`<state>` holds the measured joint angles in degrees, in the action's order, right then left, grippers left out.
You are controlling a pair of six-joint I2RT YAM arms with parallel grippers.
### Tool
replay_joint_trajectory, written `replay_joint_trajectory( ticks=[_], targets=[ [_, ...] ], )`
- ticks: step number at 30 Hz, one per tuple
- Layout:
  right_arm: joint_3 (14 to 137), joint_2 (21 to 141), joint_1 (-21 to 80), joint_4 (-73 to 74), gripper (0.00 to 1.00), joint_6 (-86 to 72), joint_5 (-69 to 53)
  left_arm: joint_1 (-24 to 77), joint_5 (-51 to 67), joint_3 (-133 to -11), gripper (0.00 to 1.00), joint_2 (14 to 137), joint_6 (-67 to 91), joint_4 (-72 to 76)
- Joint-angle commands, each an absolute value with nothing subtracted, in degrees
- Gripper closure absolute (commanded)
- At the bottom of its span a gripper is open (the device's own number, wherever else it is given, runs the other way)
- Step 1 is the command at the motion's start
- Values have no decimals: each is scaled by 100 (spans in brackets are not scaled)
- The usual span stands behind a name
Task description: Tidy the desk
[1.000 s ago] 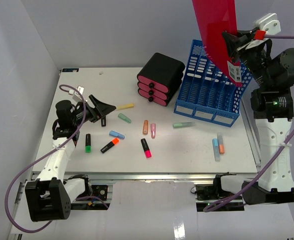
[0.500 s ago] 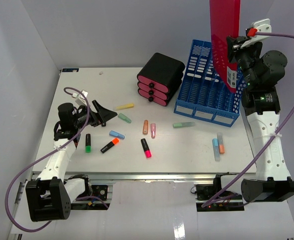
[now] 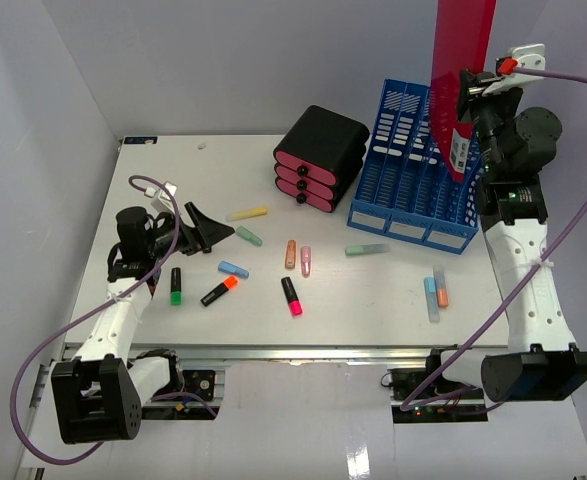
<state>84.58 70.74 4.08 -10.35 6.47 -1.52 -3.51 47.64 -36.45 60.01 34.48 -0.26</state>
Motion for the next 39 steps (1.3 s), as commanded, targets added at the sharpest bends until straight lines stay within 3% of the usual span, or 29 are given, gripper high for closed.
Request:
replay_joint_trajectory(
  ticks=[1,8,23,29,35,39],
  targets=[
    [8250,7139,378,-2308,92,303,372,-333,4878,-3665,2,5804,3382,-164],
    [6931,6919,378,-4128,92,559,-183,-334,4826,-3588,2,5750,3470,-194],
    [5248,6757,352,-4986,92,144,-193,-331,4711,-3414,2,5561,3463,-369],
    [4890,6640,350,-4998,85,-155,-300,-333,4710,-3291,2,5530,3479,-327],
    [4720,6570,312,-4860,85,-242,-237,-334,4737,-3261,2,5493,3441,-316],
    [4602,6507,265,-4694,74,-441,-316,-334,4770,-3220,2,5461,3429,-275]
  ],
)
